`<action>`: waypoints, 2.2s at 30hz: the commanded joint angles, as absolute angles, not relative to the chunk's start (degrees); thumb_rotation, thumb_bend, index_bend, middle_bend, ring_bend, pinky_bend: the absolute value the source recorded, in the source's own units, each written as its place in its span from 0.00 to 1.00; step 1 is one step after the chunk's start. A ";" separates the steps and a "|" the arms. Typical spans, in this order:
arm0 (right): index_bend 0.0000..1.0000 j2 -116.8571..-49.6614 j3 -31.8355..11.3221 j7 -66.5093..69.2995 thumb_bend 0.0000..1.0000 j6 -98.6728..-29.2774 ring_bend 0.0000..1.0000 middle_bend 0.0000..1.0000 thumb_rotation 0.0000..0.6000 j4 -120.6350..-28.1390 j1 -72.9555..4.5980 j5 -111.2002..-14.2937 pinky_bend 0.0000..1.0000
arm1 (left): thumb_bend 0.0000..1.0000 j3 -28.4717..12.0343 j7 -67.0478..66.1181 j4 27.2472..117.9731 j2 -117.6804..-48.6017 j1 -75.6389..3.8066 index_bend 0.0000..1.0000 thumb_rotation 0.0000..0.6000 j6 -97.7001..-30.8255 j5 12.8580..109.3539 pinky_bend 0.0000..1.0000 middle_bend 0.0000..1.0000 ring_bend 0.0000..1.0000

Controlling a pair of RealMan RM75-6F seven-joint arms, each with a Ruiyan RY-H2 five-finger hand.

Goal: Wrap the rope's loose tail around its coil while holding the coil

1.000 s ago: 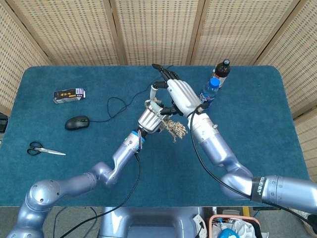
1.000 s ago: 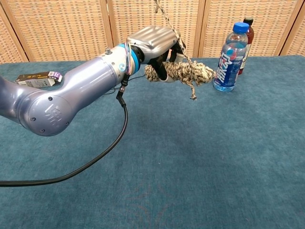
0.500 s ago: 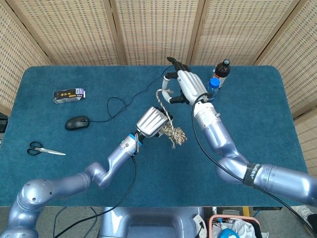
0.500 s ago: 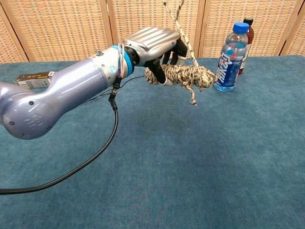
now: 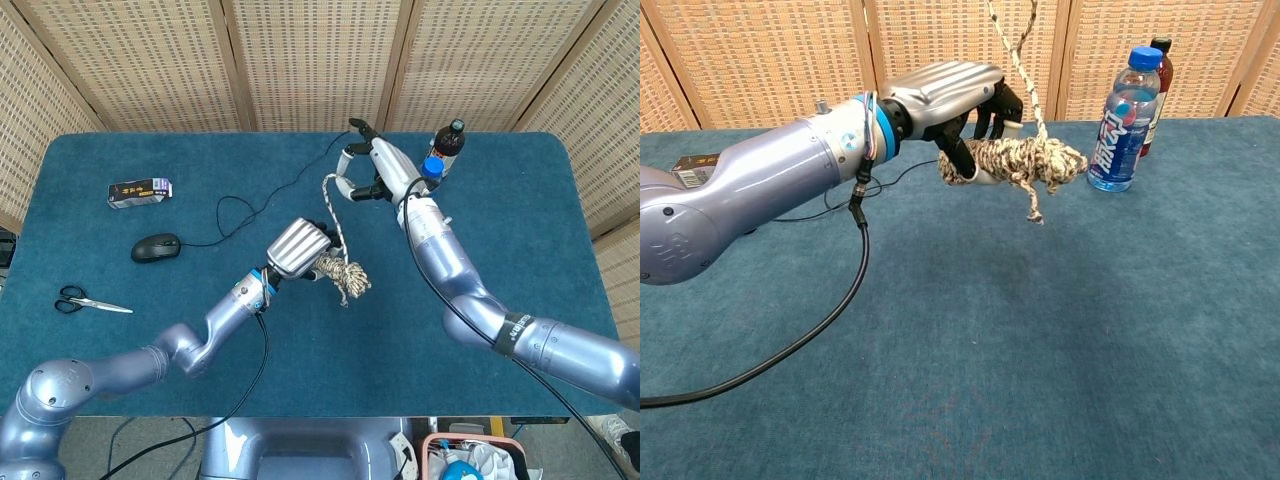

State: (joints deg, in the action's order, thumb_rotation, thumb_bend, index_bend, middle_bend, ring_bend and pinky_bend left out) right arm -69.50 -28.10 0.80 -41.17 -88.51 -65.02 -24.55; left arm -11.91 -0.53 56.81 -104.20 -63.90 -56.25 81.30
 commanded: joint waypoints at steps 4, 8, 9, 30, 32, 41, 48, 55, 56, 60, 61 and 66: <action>0.71 -69.59 -27.50 2.83 0.44 -38.99 0.00 0.00 1.00 -86.35 -64.39 -22.86 0.00 | 0.44 -11.05 4.53 55.04 -103.28 -63.48 0.70 1.00 -59.34 84.65 0.63 0.60 0.52; 0.71 -70.20 -26.80 4.02 0.44 -37.20 0.00 0.00 1.00 -84.50 -64.07 -22.06 0.00 | 0.44 -10.75 8.63 55.19 -102.36 -63.22 0.70 1.00 -60.78 86.19 0.63 0.60 0.52; 0.71 -70.31 -26.69 4.37 0.44 -36.71 0.00 0.00 1.00 -84.09 -63.98 -21.89 0.00 | 0.44 -10.78 9.37 55.15 -102.25 -63.18 0.70 1.00 -61.17 86.45 0.63 0.60 0.52; 0.71 -70.08 -20.36 7.05 0.44 -29.12 0.00 0.00 1.00 -82.09 -61.56 -21.16 0.00 | 0.44 -15.72 9.64 57.59 -101.07 -62.60 0.70 1.00 -60.17 80.70 0.63 0.60 0.52; 0.71 -69.60 -20.11 7.46 0.44 -28.81 0.00 0.00 1.00 -83.06 -60.99 -21.77 0.00 | 0.44 -16.36 8.20 58.01 -101.24 -62.61 0.70 1.00 -60.03 79.75 0.63 0.60 0.52; 0.71 -65.98 -20.68 12.02 0.44 -26.69 0.00 0.00 1.00 -90.68 -55.82 -26.58 0.00 | 0.49 -20.45 -2.10 61.26 -102.67 -62.50 0.71 1.00 -59.77 72.60 0.63 0.60 0.52; 0.69 -63.25 -23.87 17.23 0.44 -20.49 0.00 0.00 1.00 -94.41 -52.64 -29.34 0.00 | 0.49 -21.91 -4.82 63.72 -102.83 -62.41 0.71 1.00 -59.70 69.98 0.63 0.60 0.52; 0.29 -63.91 -23.22 15.70 0.41 -17.43 0.00 0.00 1.00 -96.85 -49.49 -40.59 0.00 | 0.49 -23.80 -7.93 66.96 -102.74 -62.36 0.71 1.00 -59.24 66.18 0.63 0.60 0.52; 0.18 -64.20 -22.98 15.69 0.37 -17.44 0.00 0.00 1.00 -96.73 -49.38 -41.41 0.00 | 0.49 -23.94 -8.43 67.30 -102.64 -62.35 0.71 1.00 -59.22 65.79 0.63 0.60 0.52; 0.00 -64.96 -22.22 16.20 0.06 -18.01 0.00 0.00 1.00 -96.45 -49.40 -42.65 0.00 | 0.49 -24.30 -9.46 68.24 -102.28 -62.24 0.71 1.00 -59.16 64.79 0.63 0.60 0.52; 0.00 -65.23 -22.11 16.42 0.01 -18.92 0.00 0.00 1.00 -96.64 -49.24 -43.09 0.00 | 0.49 -24.42 -9.57 68.56 -102.09 -62.17 0.71 1.00 -59.12 64.49 0.63 0.60 0.52; 0.00 -65.08 -21.92 16.09 0.00 -24.90 0.00 0.00 1.00 -98.59 -47.22 -46.38 0.00 | 0.49 -24.96 -9.51 69.50 -101.03 -61.83 0.71 1.00 -59.50 64.15 0.63 0.60 0.52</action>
State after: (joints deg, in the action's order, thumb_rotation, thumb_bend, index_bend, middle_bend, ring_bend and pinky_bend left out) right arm -65.30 -22.06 16.30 -21.89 -97.31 -48.56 -44.45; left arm -24.78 -9.58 69.31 -101.28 -61.95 -59.33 64.19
